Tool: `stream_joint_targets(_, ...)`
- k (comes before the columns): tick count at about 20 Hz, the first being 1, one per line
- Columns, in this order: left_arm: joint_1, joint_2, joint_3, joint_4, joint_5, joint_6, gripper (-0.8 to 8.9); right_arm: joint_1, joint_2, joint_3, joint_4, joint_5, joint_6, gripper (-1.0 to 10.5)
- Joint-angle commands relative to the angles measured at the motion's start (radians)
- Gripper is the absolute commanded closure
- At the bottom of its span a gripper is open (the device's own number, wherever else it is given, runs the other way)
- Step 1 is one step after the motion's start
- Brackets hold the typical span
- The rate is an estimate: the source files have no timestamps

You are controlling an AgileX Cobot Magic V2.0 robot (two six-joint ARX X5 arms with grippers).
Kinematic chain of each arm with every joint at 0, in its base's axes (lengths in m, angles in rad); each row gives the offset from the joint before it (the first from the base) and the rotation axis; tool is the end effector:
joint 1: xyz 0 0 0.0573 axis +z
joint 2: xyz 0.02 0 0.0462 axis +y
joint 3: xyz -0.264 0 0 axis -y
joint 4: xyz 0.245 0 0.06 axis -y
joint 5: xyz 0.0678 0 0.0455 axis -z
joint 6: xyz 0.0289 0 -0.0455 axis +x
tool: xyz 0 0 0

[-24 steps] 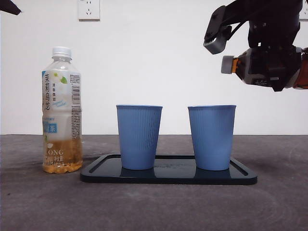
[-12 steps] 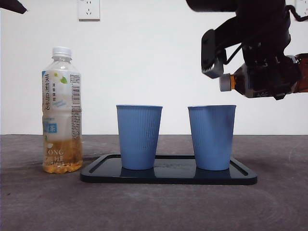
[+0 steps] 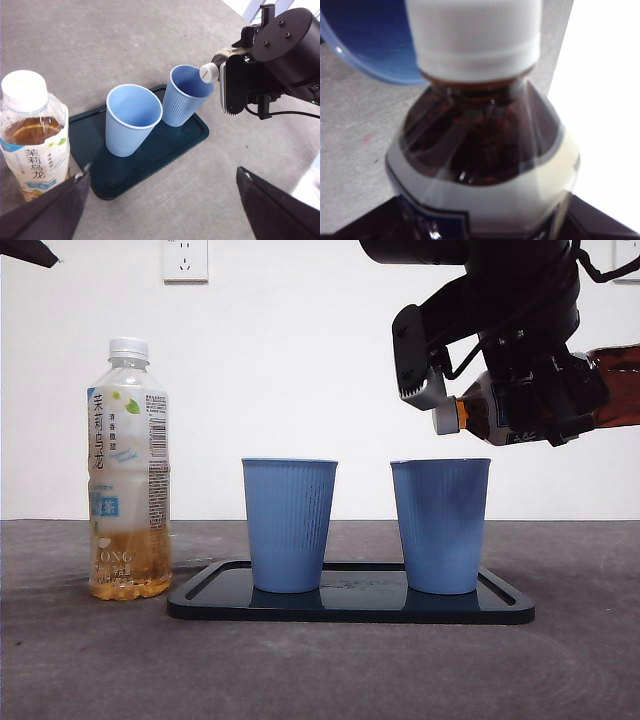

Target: Pour the drink into the cup

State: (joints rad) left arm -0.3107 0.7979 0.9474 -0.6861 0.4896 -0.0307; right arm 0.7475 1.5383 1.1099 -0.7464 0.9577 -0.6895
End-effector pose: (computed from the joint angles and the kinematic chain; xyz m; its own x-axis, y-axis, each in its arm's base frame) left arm 0.1379 -0.0586 0.3406 0.5784 -0.6796 -0.4512 0.6394 0.7212 -0.2667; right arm 0.2301 0.1810 0.2423 0.7188 -0.4489 -0.5309 -0.5537 0.0921 -0.8276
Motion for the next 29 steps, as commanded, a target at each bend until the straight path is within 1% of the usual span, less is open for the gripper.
stream_joint_targets(1, -0.004, 0.006, 0.007, 0.005, 0.004, 0.02, 3.49, 0.011, 0.01, 0.035, 0.01, 0.046, 0.064, 7.4)
stream_joint_targets(4, -0.004, 0.006, 0.007, 0.004, 0.004, 0.02, 3.49, 0.008, -0.006, 0.035, -0.008, 0.031, 0.196, 7.4)
stream_joint_targets(6, -0.004, 0.006, 0.007, 0.003, 0.004, 0.022, 3.49, -0.004, -0.037, 0.035, -0.018, -0.022, 0.292, 7.4)
stream_joint_targets(8, -0.003, 0.006, 0.007, -0.003, -0.013, 0.031, 3.49, -0.033, -0.086, 0.035, -0.029, -0.124, 0.379, 7.4)
stream_joint_targets(10, -0.003, 0.006, 0.007, -0.005, -0.04, 0.032, 3.49, -0.083, -0.148, 0.035, -0.032, -0.226, 0.441, 7.4)
stream_joint_targets(12, -0.003, 0.006, 0.007, -0.004, -0.047, 0.031, 3.49, -0.153, -0.216, 0.034, -0.014, -0.352, 0.481, 7.4)
stream_joint_targets(14, -0.003, 0.006, 0.007, -0.004, -0.047, 0.031, 3.49, -0.245, -0.279, 0.034, 0.03, -0.503, 0.544, 7.4)
stream_joint_targets(15, -0.003, 0.006, 0.007, -0.004, -0.047, 0.031, 3.49, -0.304, -0.314, 0.026, 0.072, -0.593, 0.584, 7.4)
stream_joint_targets(17, -0.003, 0.006, 0.007, -0.002, -0.047, 0.03, 3.49, -0.401, -0.368, -0.01, 0.182, -0.711, 0.614, 7.4)
stream_joint_targets(20, -0.003, 0.006, 0.007, 0.0, -0.047, 0.024, 3.49, -0.51, -0.436, -0.12, 0.383, -0.858, 0.662, 7.4)
stream_joint_targets(23, -0.003, 0.006, 0.007, -0.002, -0.047, 0.022, 3.49, -0.57, -0.47, -0.294, 0.671, -0.985, 0.732, 7.4)
stream_joint_targets(24, -0.003, 0.006, 0.007, -0.002, -0.047, 0.022, 3.49, -0.575, -0.469, -0.355, 0.774, -1.005, 0.749, 7.4)
stream_joint_targets(27, -0.003, 0.006, 0.007, 0.0, -0.047, 0.023, 3.49, -0.575, -0.459, -0.519, 1.056, -1.014, 0.793, 7.4)
stream_joint_targets(28, -0.003, 0.006, 0.007, 0.0, -0.047, 0.023, 3.49, -0.575, -0.449, -0.565, 1.141, -1.014, 0.809, 7.4)
stream_joint_targets(29, -0.003, 0.006, 0.007, 0.0, -0.047, 0.023, 3.49, -0.575, -0.439, -0.593, 1.189, -1.014, 0.815, 7.4)
